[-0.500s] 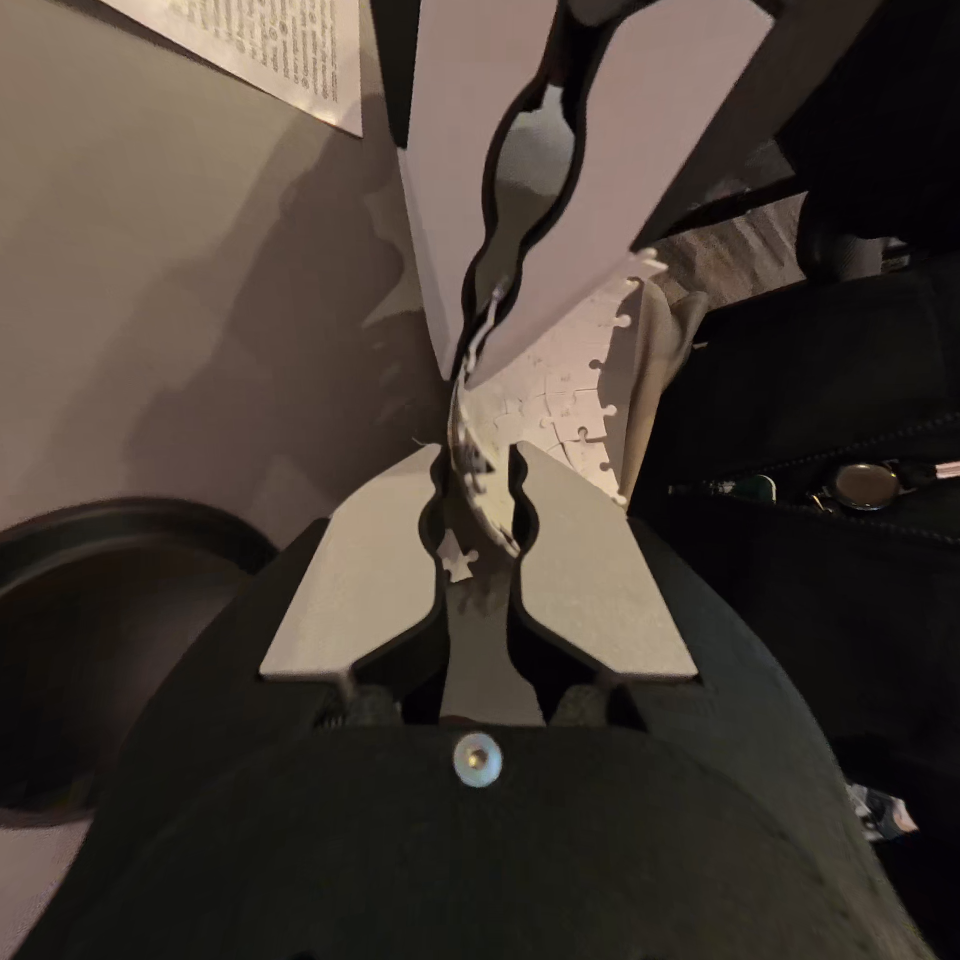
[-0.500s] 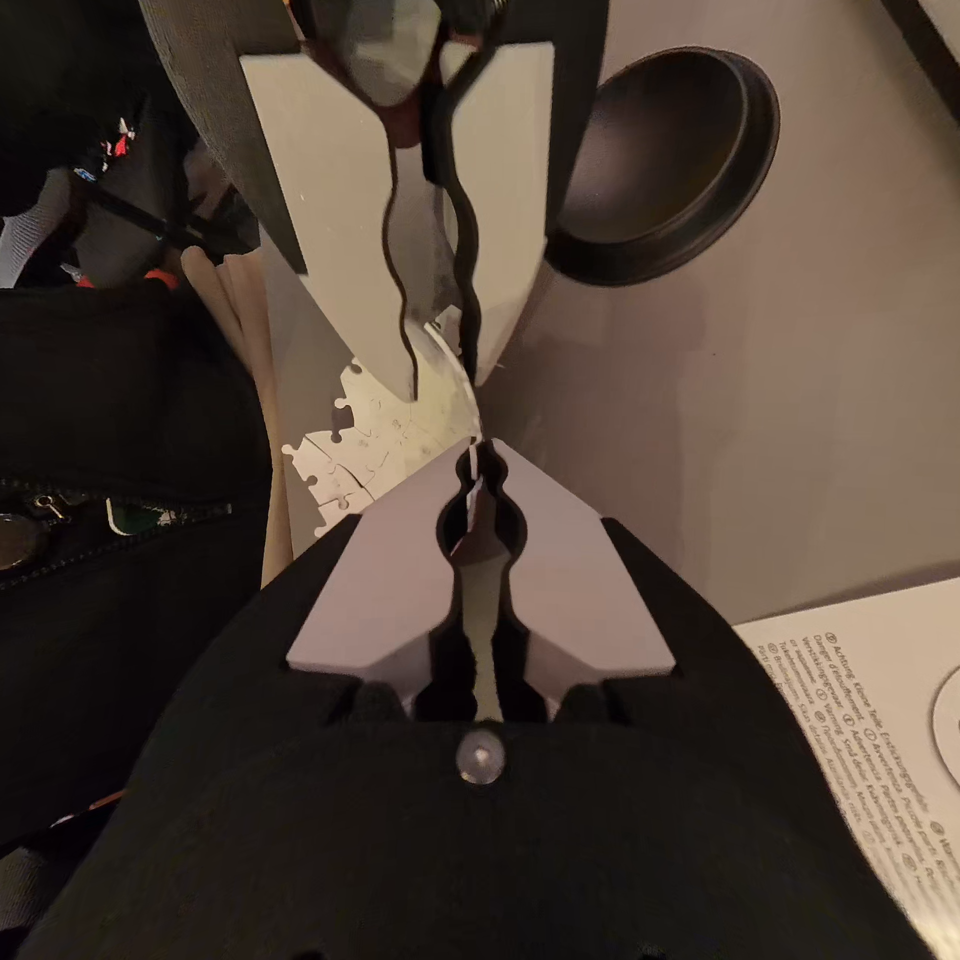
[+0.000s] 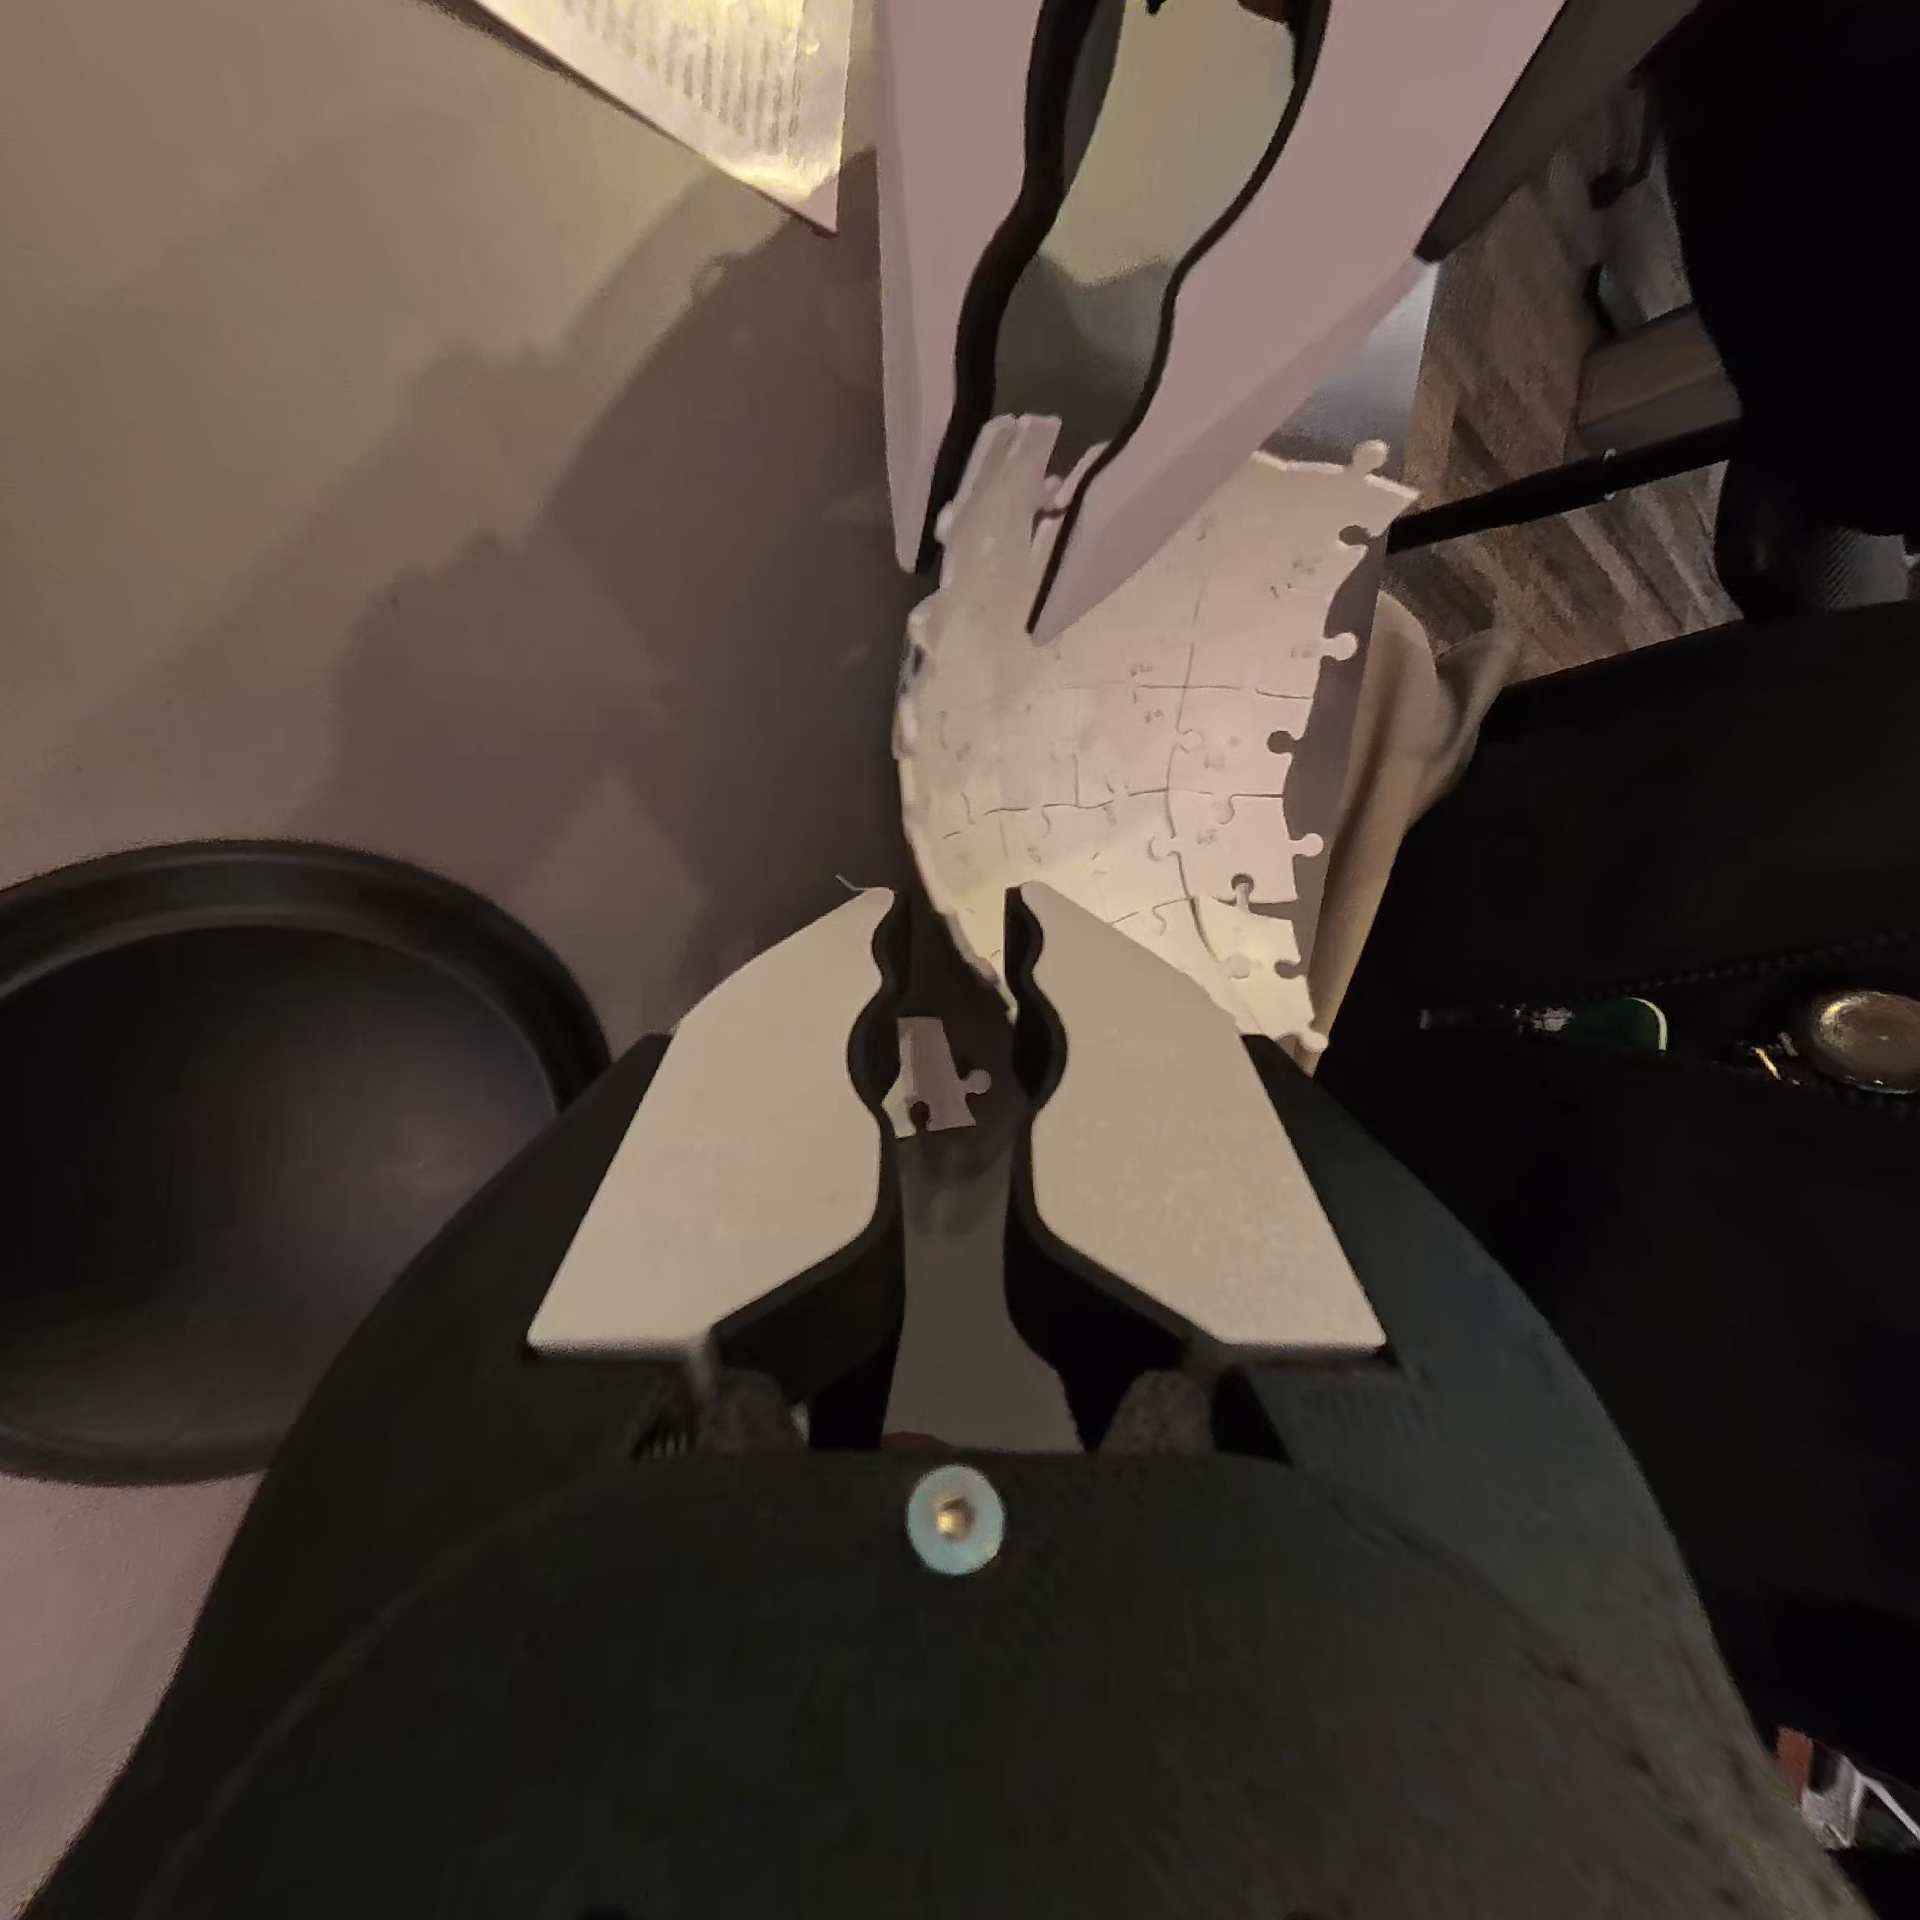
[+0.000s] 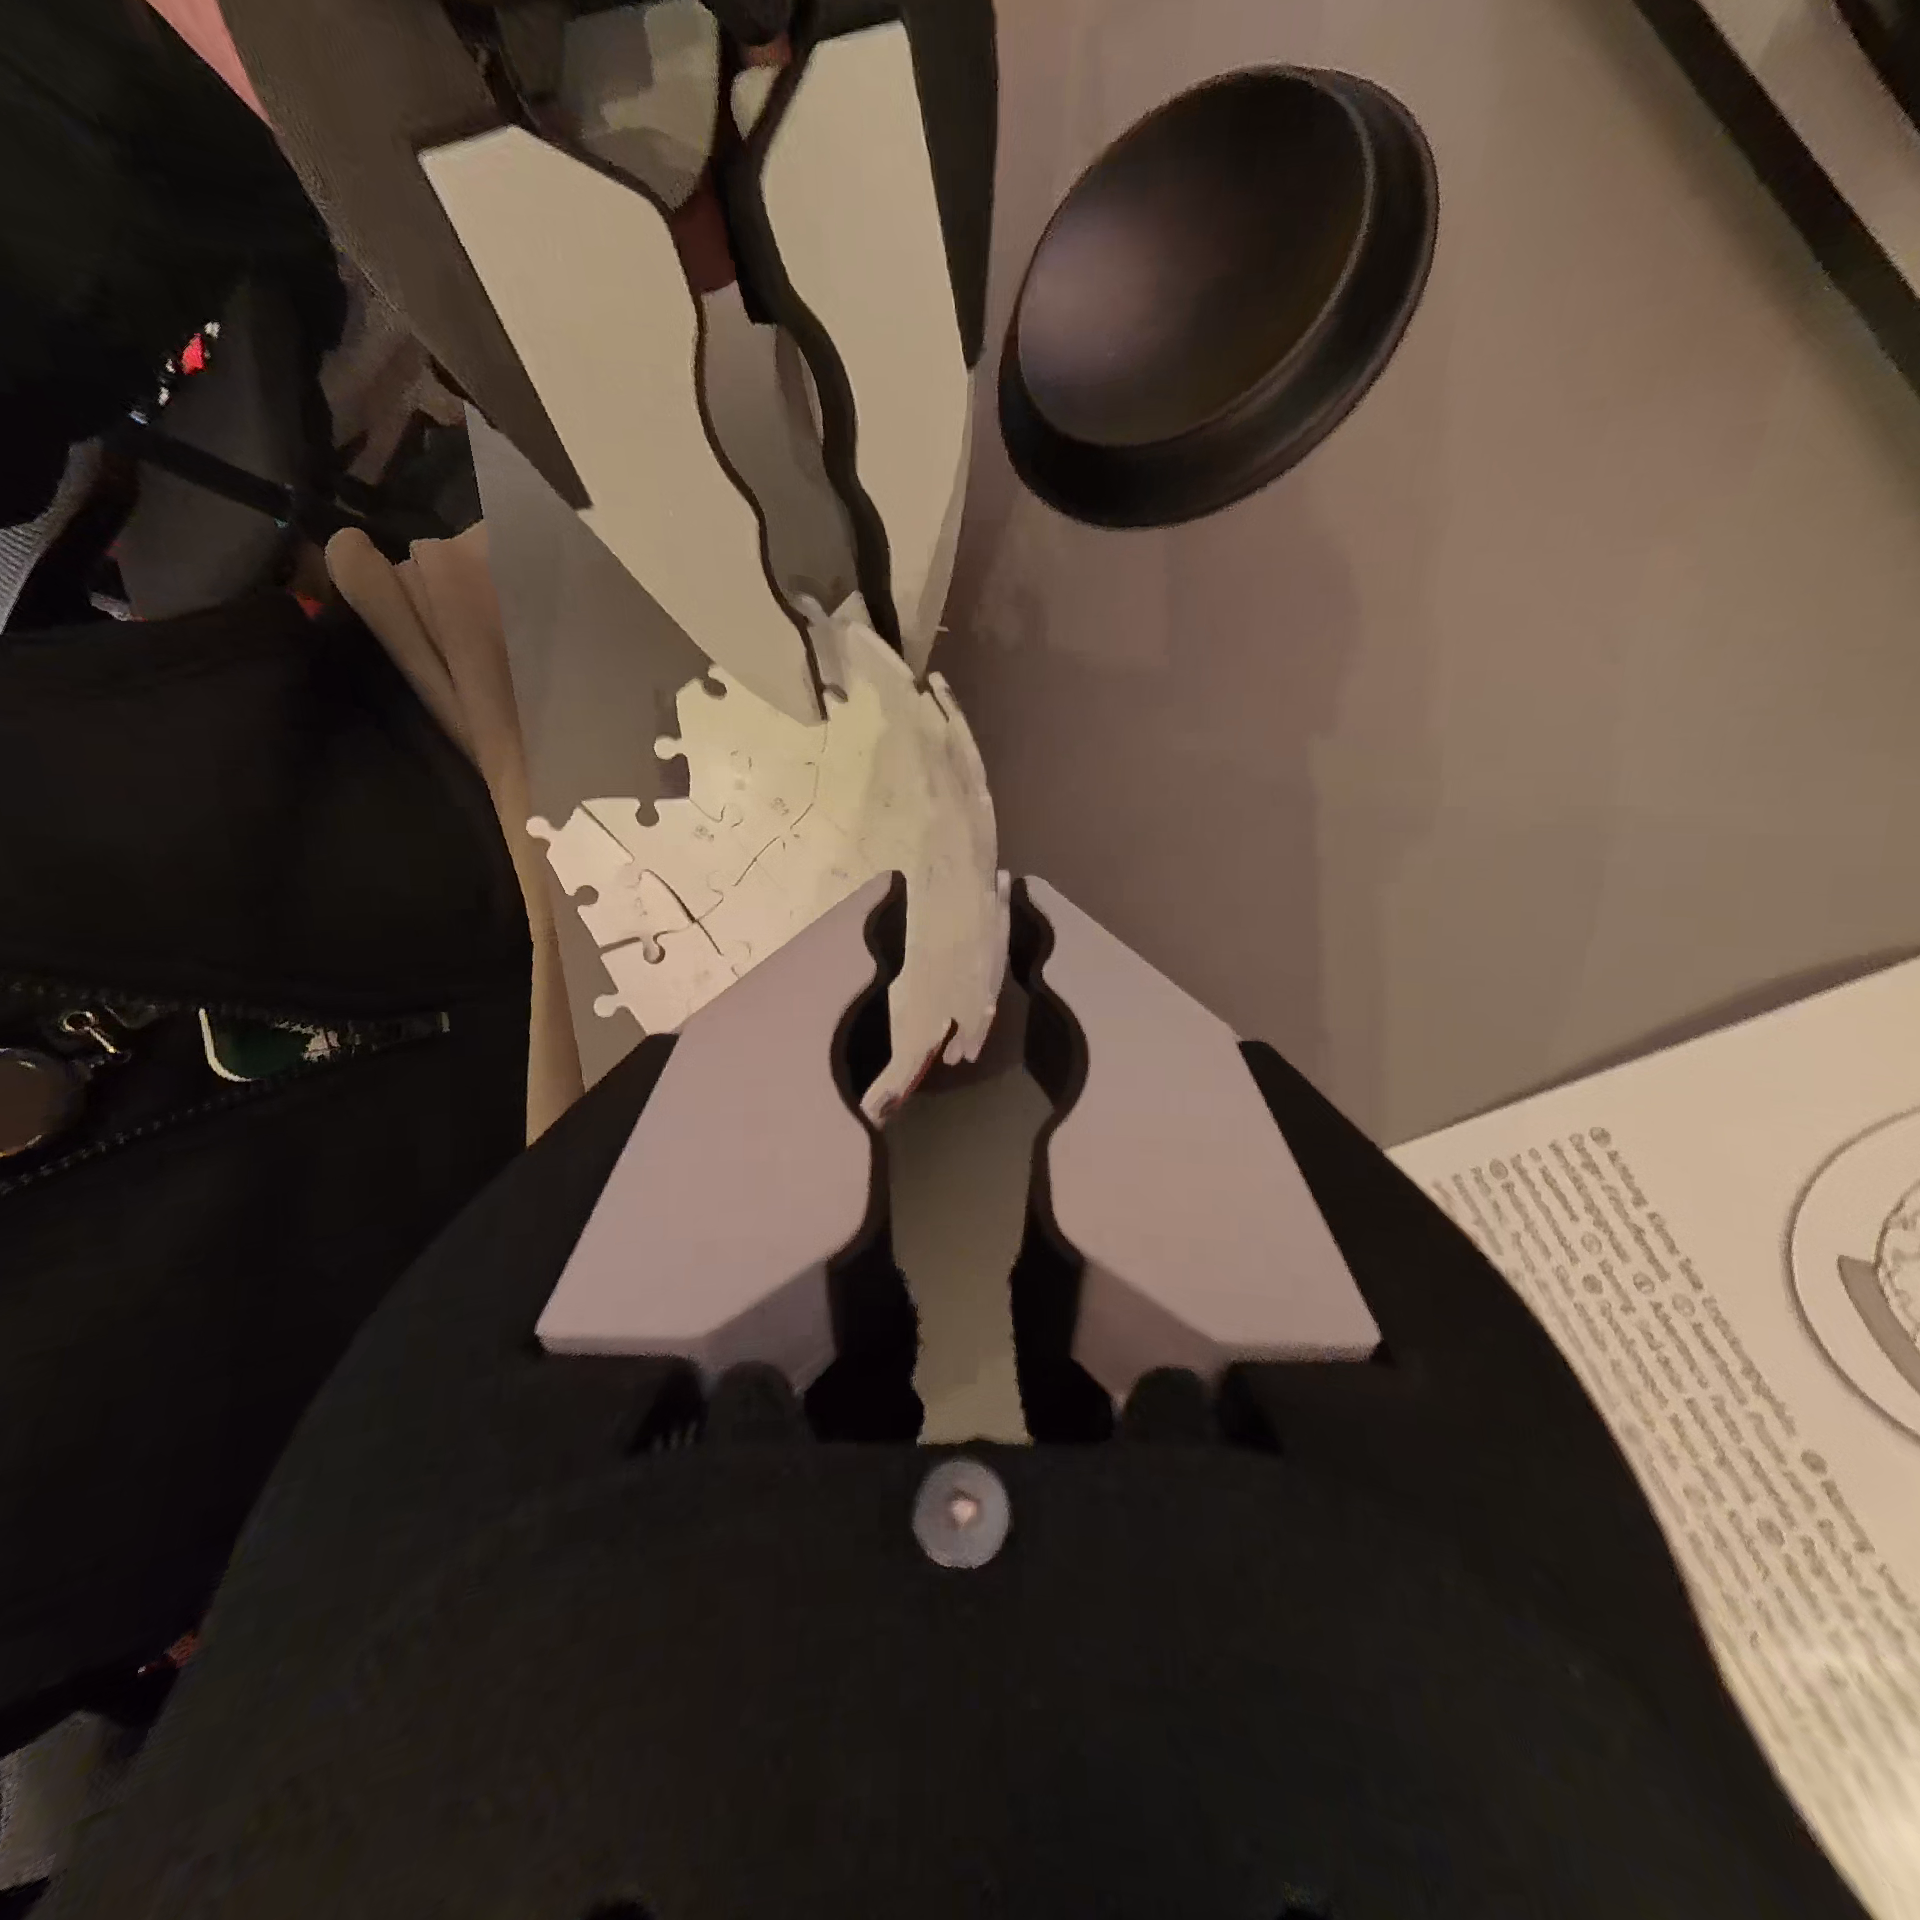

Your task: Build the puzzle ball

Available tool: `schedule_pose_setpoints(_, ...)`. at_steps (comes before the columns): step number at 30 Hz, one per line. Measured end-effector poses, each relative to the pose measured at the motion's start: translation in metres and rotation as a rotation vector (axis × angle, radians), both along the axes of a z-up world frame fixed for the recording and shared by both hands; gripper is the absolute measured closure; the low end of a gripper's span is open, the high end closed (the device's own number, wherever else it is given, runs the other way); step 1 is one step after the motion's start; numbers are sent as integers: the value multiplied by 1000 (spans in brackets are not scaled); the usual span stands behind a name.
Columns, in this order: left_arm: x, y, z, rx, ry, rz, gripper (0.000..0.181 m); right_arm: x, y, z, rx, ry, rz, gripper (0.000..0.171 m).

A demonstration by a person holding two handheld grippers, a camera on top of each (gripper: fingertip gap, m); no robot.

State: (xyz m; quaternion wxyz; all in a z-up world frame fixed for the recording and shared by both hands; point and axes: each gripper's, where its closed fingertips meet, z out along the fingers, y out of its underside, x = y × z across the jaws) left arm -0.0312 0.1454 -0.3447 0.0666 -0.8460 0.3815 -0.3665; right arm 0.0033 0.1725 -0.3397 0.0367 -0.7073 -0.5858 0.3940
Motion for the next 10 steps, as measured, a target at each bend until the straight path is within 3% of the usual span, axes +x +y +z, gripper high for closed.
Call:
schedule_pose_setpoints(5,-6,1,14,38,-40,46,163,9,7,6,12,-4,-56,148)
schedule_pose_setpoints(10,-36,-14,10,82,48,110,158,25,14,11,41,-21,-117,146)
